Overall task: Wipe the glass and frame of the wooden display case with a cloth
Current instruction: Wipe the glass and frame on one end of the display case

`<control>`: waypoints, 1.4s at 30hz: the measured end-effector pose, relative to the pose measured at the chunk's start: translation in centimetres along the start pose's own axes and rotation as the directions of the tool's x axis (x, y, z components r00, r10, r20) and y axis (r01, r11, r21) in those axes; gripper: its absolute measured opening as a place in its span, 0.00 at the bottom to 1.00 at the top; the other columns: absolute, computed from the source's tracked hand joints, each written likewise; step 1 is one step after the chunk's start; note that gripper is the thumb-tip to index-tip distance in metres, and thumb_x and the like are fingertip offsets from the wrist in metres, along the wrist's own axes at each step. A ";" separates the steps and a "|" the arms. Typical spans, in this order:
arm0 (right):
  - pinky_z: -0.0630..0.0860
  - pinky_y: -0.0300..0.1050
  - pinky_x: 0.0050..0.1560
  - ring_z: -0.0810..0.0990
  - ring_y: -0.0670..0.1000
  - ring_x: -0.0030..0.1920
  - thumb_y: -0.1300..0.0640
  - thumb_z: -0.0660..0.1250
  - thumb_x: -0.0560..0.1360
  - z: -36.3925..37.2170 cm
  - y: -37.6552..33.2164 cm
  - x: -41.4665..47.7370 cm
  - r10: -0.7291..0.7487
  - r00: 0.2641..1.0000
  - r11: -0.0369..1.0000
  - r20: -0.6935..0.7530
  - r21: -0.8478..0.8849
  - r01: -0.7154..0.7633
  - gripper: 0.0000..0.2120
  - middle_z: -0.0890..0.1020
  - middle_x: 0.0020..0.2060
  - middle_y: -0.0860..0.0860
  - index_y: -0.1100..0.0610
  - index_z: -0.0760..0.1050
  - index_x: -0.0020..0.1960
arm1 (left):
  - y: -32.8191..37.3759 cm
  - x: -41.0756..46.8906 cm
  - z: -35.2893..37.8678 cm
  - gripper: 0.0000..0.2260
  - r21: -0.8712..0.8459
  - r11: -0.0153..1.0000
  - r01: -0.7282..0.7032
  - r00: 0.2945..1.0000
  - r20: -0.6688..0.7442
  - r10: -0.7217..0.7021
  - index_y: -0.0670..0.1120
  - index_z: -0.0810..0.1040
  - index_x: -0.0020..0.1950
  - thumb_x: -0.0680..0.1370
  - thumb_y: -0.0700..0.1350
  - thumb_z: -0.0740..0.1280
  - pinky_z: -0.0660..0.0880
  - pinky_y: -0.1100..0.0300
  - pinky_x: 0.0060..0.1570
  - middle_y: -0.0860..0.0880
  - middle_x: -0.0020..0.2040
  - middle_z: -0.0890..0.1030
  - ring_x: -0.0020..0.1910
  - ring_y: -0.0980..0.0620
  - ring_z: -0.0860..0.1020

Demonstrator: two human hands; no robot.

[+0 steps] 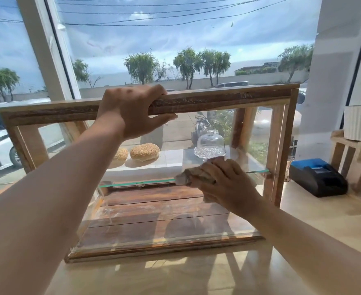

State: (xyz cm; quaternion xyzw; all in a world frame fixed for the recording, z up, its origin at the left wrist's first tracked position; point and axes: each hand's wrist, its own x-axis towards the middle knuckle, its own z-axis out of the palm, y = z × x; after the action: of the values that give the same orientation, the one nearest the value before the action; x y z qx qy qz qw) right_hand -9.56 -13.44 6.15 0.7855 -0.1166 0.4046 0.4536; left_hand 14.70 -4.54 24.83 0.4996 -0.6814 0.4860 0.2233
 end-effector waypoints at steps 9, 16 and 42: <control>0.68 0.54 0.59 0.70 0.59 0.58 0.58 0.58 0.75 -2.8 7.1 -6.1 -0.190 0.969 0.974 0.156 -0.095 0.206 0.20 0.70 0.61 0.56 0.46 0.69 0.65 | 0.0 0.0 -0.1 0.26 -0.008 1.000 0.011 1.000 0.023 -0.011 0.57 0.73 0.58 0.73 0.73 0.53 0.65 0.60 0.35 0.54 0.46 0.83 0.39 0.46 0.81; 0.77 0.58 0.52 0.69 0.62 0.56 0.58 0.66 0.79 -4.7 11.8 1.4 0.151 0.984 0.976 -0.098 -0.142 -0.164 0.13 0.68 0.59 0.59 0.53 0.71 0.63 | 0.0 0.1 -0.1 0.26 -0.001 1.000 0.021 0.999 0.050 -0.021 0.58 0.72 0.59 0.73 0.74 0.52 0.65 0.60 0.35 0.54 0.47 0.83 0.40 0.46 0.81; 0.76 0.57 0.53 0.73 0.62 0.55 0.58 0.73 0.72 -3.7 8.1 -4.1 0.209 0.978 0.970 0.010 -0.133 -0.206 0.20 0.72 0.58 0.60 0.57 0.71 0.60 | -0.1 0.0 0.2 0.27 -0.007 1.000 0.030 0.997 0.069 -0.029 0.58 0.71 0.61 0.72 0.74 0.52 0.71 0.57 0.38 0.53 0.50 0.83 0.43 0.46 0.82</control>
State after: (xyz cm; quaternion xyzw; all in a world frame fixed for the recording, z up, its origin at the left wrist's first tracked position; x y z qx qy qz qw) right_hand -18.65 -15.79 9.09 0.7424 -0.2298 0.4317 0.4579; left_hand 14.83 -4.69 24.85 0.5249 -0.6833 0.4624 0.2090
